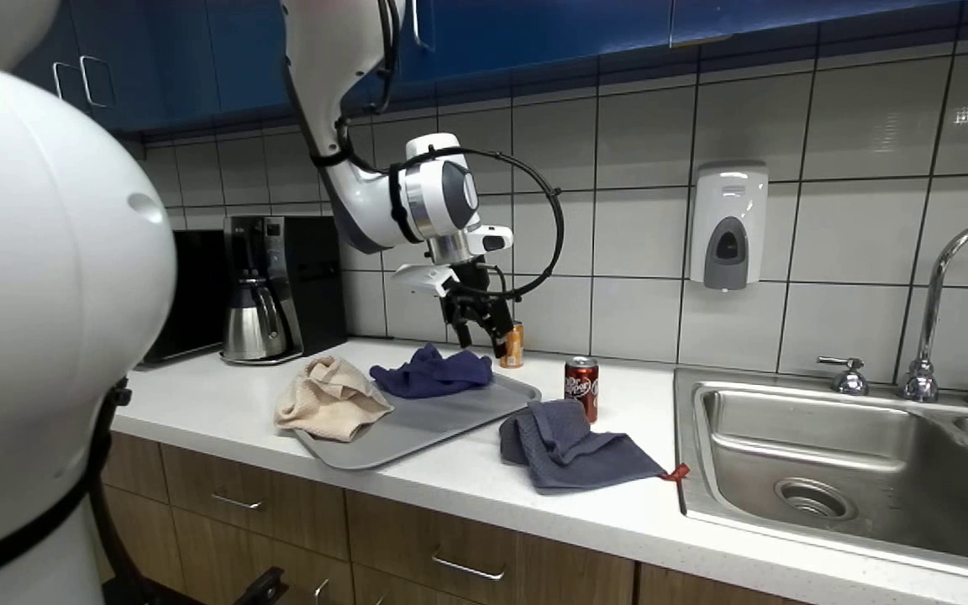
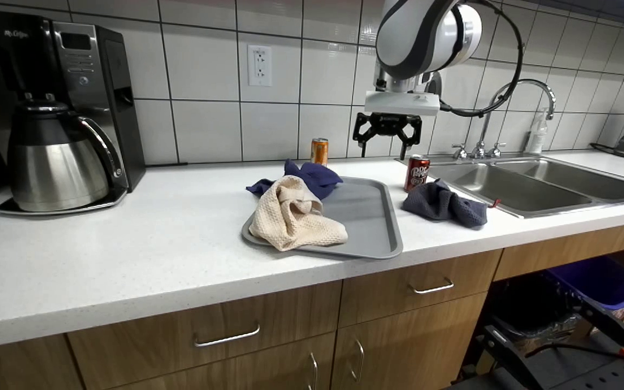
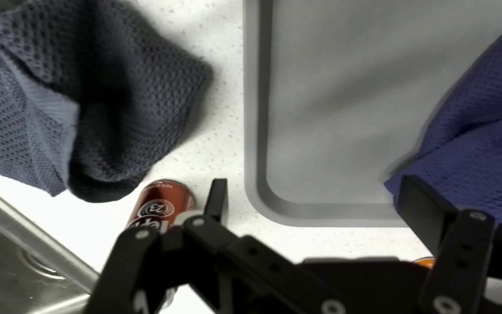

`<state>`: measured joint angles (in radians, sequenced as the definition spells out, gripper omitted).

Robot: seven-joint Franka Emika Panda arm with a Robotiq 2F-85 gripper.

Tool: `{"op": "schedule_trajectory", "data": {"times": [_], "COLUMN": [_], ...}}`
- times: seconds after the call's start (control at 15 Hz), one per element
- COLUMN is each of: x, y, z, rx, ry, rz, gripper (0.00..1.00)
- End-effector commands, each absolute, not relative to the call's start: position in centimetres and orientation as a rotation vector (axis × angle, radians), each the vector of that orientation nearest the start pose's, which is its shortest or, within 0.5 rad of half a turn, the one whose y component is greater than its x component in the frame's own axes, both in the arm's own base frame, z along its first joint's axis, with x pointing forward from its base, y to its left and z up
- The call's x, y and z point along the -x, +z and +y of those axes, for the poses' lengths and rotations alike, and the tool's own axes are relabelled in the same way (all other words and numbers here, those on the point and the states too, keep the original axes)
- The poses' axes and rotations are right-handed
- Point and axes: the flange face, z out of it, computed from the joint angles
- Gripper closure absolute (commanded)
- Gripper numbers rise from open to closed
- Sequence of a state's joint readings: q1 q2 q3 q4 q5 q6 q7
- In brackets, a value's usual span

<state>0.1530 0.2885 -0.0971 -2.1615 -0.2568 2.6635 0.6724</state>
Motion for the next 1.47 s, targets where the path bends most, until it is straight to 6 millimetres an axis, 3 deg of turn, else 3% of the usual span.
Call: {"op": "schedule_trajectory", "data": {"times": [0.0,0.73,1.4], "x": [-60.2,-63.8,-65.9], "y": [29.0,29.4,27.2], "z": [6.0,12.0,17.3], "rx": [3.120,3.096,3.115], "ry": [-0.404,-0.448,-0.424], "rz": [0.563,0.360,0.219], "gripper": [0.00,0.00,0.00]}}
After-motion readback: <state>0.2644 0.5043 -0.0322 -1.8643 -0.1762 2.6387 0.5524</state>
